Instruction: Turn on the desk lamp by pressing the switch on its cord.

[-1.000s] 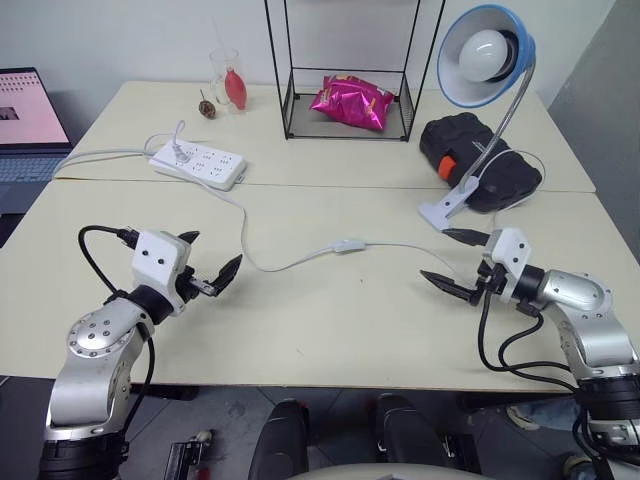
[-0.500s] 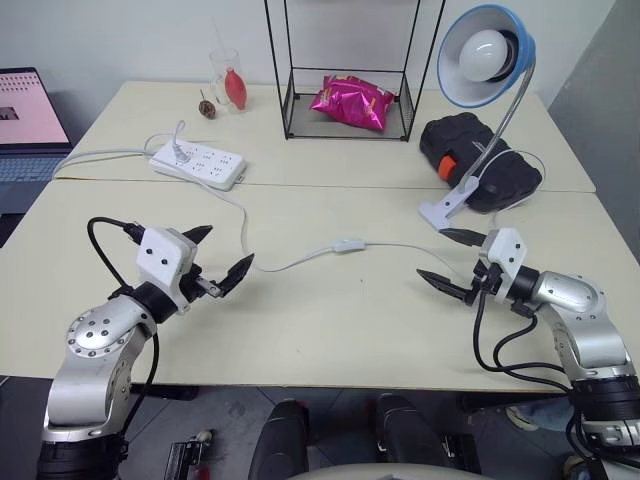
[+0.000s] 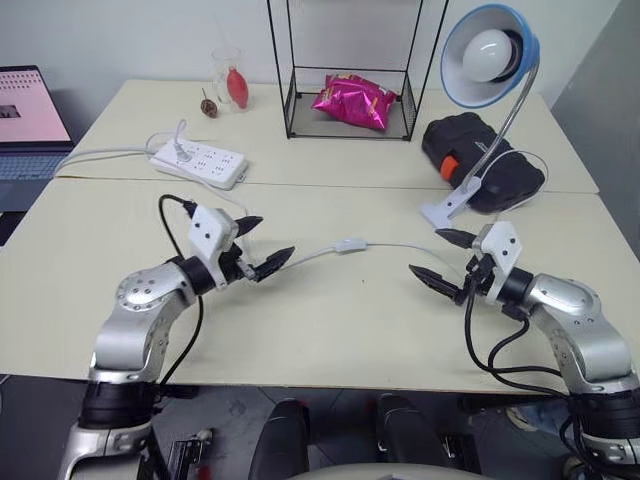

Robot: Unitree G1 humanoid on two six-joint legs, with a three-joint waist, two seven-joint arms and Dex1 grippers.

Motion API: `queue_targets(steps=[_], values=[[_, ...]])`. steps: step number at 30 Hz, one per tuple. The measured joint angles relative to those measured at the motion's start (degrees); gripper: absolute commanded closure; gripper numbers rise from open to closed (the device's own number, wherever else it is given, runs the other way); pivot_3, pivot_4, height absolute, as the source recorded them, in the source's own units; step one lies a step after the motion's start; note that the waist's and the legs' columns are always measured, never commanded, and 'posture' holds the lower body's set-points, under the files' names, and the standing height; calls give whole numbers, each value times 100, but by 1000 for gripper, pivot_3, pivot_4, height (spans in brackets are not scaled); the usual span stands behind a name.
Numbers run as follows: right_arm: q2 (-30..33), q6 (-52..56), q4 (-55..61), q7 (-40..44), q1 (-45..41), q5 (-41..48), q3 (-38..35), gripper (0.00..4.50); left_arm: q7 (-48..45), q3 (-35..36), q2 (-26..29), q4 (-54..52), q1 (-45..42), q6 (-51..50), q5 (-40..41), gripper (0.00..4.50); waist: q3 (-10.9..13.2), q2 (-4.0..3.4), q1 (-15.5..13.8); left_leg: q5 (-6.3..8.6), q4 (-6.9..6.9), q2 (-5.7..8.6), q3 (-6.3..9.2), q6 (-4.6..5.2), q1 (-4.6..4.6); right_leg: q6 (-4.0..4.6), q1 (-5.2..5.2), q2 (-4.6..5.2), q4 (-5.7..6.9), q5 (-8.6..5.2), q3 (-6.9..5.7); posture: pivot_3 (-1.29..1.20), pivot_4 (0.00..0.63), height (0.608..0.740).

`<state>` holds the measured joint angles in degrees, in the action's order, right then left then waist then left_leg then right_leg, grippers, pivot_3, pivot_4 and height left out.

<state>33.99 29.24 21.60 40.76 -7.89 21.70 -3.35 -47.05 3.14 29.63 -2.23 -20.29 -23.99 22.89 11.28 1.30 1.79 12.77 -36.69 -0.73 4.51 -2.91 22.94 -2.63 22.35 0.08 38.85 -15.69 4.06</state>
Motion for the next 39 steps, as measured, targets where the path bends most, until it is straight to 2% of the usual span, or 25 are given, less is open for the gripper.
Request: queue_targets(steps=[4, 11, 24, 28, 31, 33, 37, 39], values=[[38, 973, 792, -257, 7, 505, -13, 0, -236, -202, -261, 753, -647, -444, 151, 22, 0, 0, 16, 0, 1, 1, 1, 0, 0, -2, 0, -3, -1, 0, 0, 0, 150, 740], [132, 1831, 1738, -581, 27, 1143, -153, 0, -870, -781, -371, 1735, -1323, -841, 112, 22, 1, 2, 9, 0, 15, 1, 4, 0, 2, -5, 2, -4, -12, -2, -1, 0, 150, 740], [362, 2041, 2265, -818, 218, 1324, -199, 0, -1455, -1074, -951, 3219, -2059, -834, -84, 22, 3, 6, 14, 0, 41, 3, 3, 0, 5, -9, 4, -2, -35, -3, -2, 0, 150, 740], [377, 2042, 2322, -857, 230, 1340, -199, 0, -1568, -1078, -990, 3516, -2202, -835, -166, 653, 4, 7, 12, 0, 44, 3, 3, 0, 4, -9, 6, -2, -35, -3, -2, 0, 150, 740], [377, 2042, 2326, -875, 230, 1340, -197, 0, -1602, -1063, -1035, 3640, -2235, -840, -189, 1253, 4, 7, 12, 0, 44, 3, 3, 0, 5, -9, 6, -2, -37, -3, -1, 0, 150, 740], [377, 2044, 2330, -919, 230, 1343, -187, 0, -1618, -1063, -1070, 3674, -2235, -840, -237, 1816, 4, 7, 10, 0, 47, 3, 4, 0, 5, -9, 6, -2, -38, -4, -2, 0, 150, 740], [377, 2052, 2330, -980, 229, 1351, -152, 0, -1676, -1071, -1076, 3677, -2234, -806, -327, 2486, 4, 7, 10, 0, 51, 3, 4, 0, 4, -9, 6, -2, -38, -4, -2, 0, 150, 740], [376, 2061, 2330, -1000, 221, 1357, -129, 0, -1733, -1090, -1075, 3676, -2232, -769, -400, 2967, 4, 7, 10, 0, 51, 3, 4, 0, 4, -9, 6, -2, -39, -4, -2, 0, 150, 740]])
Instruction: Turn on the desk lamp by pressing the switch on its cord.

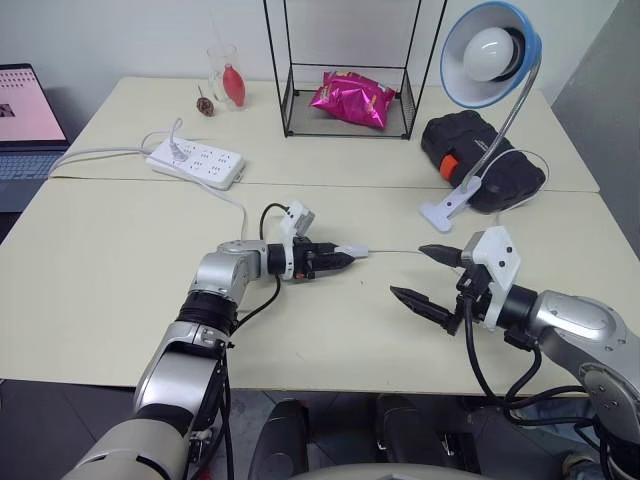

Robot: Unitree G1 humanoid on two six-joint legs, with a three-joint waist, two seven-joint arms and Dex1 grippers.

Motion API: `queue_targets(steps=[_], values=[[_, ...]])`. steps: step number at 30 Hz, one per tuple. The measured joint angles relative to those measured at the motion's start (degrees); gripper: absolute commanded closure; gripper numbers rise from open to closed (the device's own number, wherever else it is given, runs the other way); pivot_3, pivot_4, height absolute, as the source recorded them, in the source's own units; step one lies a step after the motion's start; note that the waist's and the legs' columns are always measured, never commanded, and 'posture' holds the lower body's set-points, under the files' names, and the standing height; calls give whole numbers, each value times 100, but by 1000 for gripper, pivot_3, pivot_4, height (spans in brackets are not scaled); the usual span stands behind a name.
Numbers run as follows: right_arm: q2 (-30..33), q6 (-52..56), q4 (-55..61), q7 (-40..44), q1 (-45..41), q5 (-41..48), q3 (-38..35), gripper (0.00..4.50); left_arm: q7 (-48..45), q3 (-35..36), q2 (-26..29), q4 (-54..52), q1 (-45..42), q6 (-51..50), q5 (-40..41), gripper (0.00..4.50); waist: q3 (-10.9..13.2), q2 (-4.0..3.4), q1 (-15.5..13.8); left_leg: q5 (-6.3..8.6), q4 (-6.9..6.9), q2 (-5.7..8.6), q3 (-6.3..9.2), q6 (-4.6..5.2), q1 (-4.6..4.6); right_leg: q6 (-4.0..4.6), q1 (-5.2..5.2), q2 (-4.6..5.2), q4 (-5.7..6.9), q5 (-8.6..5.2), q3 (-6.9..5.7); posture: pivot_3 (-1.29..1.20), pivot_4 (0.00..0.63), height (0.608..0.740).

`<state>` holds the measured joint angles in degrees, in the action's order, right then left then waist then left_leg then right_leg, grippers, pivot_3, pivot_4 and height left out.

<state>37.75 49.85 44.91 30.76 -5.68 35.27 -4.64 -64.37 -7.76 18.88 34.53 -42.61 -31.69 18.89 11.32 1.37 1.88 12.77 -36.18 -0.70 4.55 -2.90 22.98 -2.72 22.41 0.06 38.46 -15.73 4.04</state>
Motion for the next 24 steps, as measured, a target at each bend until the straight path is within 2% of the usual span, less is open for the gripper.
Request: queue_targets(steps=[2, 9, 11, 14, 21, 24], values=[[-20, 18, 0, -69, -39, 15, 31, 0, -26, -46, 1, -21, 29, 134, -98, 3359, 0, 0, 0, 0, 0, 0, 0, 0, 0, 0, 0, 0, -1, 0, 0, 0, 150, 740], [-440, 195, -1, -496, -176, 270, -9, 0, 128, -64, 2, -581, 300, 805, -316, 3402, 0, 1, -7, 0, 6, -2, 3, 0, 1, 0, 0, 1, -7, 0, 0, 0, 150, 740], [-990, 465, -7, -910, -119, 696, -198, 0, 352, -31, -6, -891, 385, 1255, -427, 3402, 0, 1, -8, 0, 10, -4, 4, 0, 2, 1, 0, 1, -7, 0, 1, 0, 150, 740], [-1441, 965, -38, -1504, -5, 1301, -386, 0, 612, 33, -16, -1226, 392, 1686, -515, 3402, 0, 0, -13, 0, 10, -2, 2, 0, 3, 1, 0, 4, -8, 1, 2, 0, 150, 740], [-3301, 1281, -863, -3699, -221, 3136, -740, 0, 992, 151, -74, -2082, 622, 1691, -439, 3402, 0, -1, 17, 0, 10, -5, 1, 0, -3, 3, 6, 1, 7, 0, 5, 0, 150, 740], [-3640, 1175, -1327, -4316, -465, 3602, -729, 0, 1035, 151, -60, -2380, 669, 1626, -375, 3402, 0, -1, 17, -1, 10, -3, 0, 1, -2, 3, 7, 0, 9, 0, 5, 0, 150, 740]])
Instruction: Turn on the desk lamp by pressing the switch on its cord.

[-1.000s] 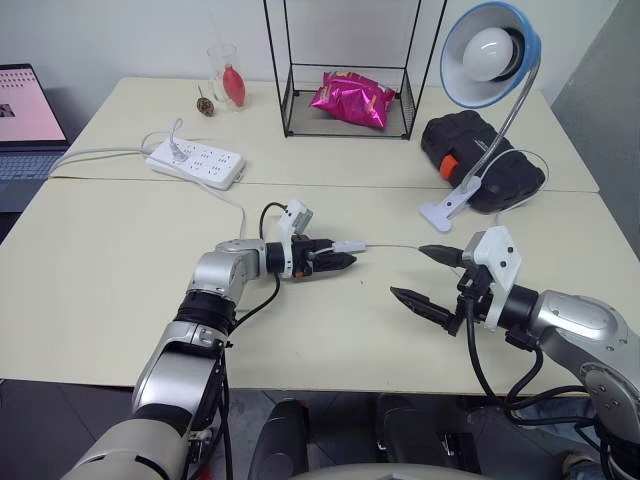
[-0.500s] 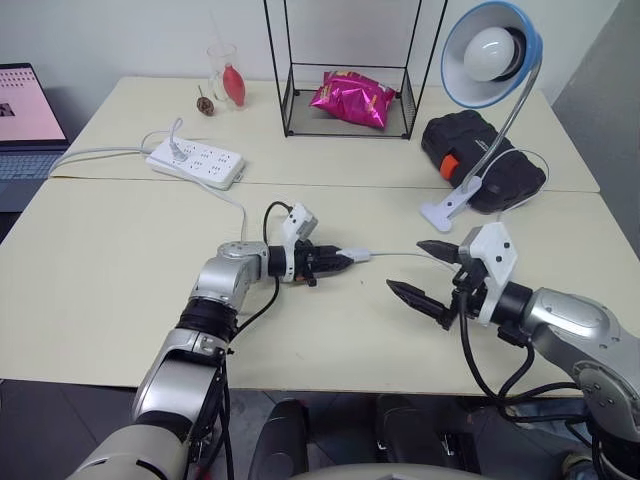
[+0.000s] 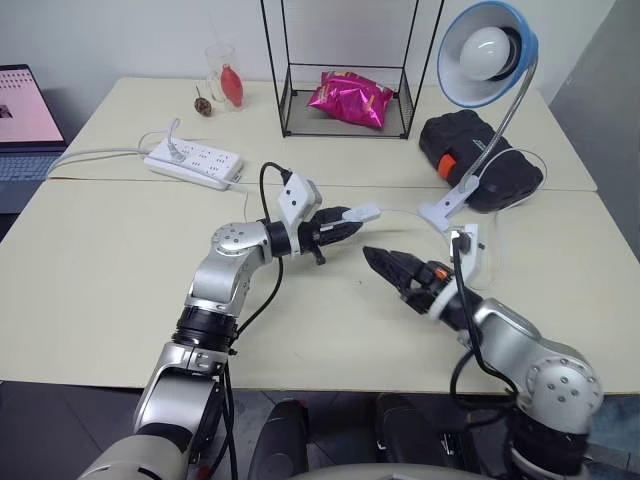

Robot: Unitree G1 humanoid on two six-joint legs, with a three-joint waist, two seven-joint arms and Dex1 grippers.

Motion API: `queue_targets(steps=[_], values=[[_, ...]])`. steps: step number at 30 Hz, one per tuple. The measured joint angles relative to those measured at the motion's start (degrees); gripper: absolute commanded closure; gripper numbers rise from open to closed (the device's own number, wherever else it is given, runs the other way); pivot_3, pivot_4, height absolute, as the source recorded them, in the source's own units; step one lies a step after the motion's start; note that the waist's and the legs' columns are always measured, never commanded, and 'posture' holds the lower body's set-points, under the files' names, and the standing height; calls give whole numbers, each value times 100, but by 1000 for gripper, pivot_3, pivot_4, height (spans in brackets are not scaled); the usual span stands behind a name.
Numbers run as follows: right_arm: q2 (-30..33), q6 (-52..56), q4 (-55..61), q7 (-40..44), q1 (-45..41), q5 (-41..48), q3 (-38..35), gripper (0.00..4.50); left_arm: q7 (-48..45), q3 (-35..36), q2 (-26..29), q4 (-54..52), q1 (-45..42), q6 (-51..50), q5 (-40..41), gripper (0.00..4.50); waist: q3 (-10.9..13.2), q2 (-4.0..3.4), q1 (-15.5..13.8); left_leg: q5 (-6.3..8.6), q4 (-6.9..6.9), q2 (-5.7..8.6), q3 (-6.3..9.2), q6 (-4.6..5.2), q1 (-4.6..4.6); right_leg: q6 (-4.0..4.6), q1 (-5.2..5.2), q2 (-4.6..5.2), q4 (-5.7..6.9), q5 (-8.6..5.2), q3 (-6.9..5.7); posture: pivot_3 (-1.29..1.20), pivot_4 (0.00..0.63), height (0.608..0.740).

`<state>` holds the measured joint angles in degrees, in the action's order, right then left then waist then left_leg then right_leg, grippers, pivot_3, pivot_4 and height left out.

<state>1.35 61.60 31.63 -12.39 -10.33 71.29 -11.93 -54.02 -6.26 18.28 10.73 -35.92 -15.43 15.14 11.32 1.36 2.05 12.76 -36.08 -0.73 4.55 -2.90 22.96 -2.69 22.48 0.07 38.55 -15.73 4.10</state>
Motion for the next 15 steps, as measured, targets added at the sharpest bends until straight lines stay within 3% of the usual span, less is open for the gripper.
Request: queue_targets(steps=[6, 15], values=[[-479, -542, -723, -439, -537, 212, 16, 0, 72, -1, 94, -277, 183, -193, 54, 3402, 0, 0, 30, 0, 2, -1, -2, 0, 13, 1, 18, -2, 2, 0, -1, 0, 150, 740], [-525, -916, -1171, -527, -852, 249, 100, 0, 209, 3, 170, -597, 241, -334, 75, 3402, 0, -1, 40, 0, 3, -2, -3, 0, 36, 2, 48, -3, 12, 0, 1, 0, 150, 740]])
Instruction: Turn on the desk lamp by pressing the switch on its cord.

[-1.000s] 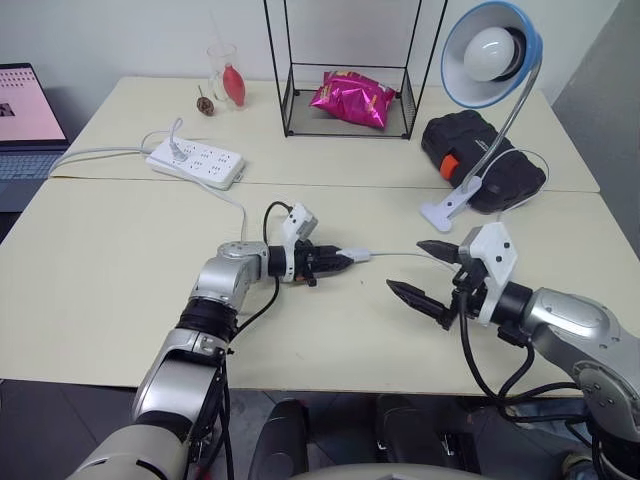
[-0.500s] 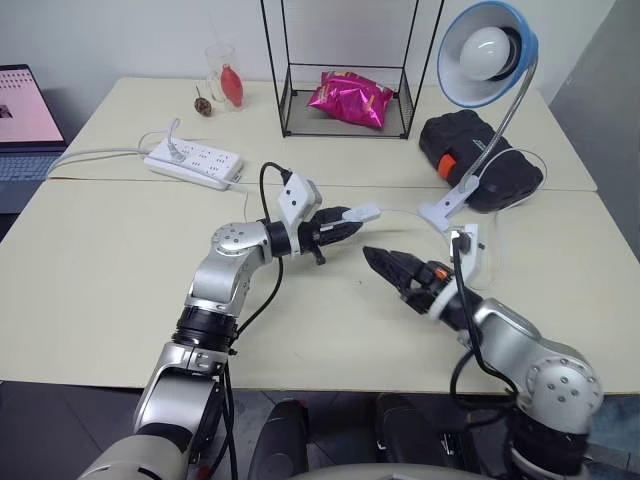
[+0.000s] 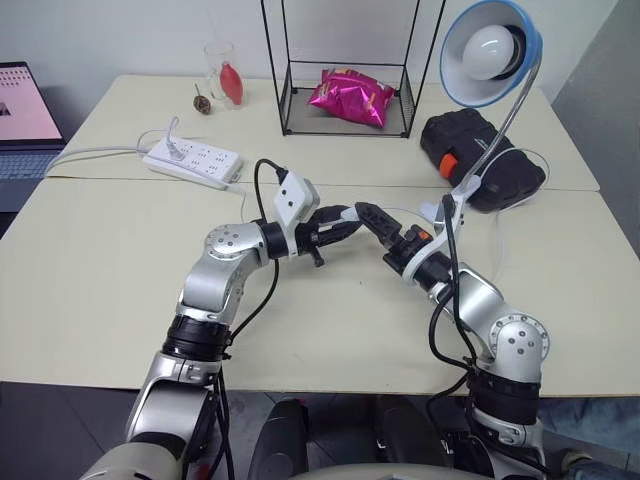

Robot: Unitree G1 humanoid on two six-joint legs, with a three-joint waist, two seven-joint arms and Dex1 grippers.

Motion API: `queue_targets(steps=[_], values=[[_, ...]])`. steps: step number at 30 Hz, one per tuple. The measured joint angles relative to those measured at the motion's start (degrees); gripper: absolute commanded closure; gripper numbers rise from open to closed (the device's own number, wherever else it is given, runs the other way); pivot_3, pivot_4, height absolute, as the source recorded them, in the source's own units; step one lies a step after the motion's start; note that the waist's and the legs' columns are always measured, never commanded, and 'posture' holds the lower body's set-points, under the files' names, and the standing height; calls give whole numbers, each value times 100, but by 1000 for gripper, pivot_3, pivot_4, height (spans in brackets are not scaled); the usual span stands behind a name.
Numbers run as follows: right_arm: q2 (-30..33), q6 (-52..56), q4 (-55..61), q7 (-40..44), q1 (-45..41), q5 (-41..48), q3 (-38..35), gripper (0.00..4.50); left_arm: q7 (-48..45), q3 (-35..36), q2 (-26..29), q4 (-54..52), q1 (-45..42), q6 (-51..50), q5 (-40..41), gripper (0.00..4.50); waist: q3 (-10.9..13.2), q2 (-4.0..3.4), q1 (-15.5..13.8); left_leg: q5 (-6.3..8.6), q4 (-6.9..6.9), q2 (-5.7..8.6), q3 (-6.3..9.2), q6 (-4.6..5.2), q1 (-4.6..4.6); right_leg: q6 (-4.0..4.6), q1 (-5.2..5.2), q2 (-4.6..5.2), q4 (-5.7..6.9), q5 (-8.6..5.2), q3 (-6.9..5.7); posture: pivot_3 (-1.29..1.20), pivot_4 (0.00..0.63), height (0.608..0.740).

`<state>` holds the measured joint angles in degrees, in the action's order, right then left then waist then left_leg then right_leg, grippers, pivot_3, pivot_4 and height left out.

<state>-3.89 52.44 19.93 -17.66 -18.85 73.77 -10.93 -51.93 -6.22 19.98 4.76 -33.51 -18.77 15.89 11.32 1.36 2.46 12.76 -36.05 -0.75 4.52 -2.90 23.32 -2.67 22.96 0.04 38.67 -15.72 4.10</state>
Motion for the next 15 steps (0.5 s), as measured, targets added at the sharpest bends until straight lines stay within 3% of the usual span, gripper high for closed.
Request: queue_targets(steps=[10, 15], values=[[-83, -217, -135, -39, 0, 101, 127, 0, 7, 14, 40, -113, 65, -83, 73, 3402, 0, 0, 9, -1, -2, 0, 0, 1, 21, 4, 29, -1, 19, 2, 0, 0, 150, 740], [-113, -327, -252, -61, 0, 147, 150, 1048, 16, 13, 57, -213, 103, -87, 86, 3402, 0, 0, 12, -1, -2, 0, 0, 1, 21, 4, 29, -1, 19, 2, 0, 0, 150, 740]])
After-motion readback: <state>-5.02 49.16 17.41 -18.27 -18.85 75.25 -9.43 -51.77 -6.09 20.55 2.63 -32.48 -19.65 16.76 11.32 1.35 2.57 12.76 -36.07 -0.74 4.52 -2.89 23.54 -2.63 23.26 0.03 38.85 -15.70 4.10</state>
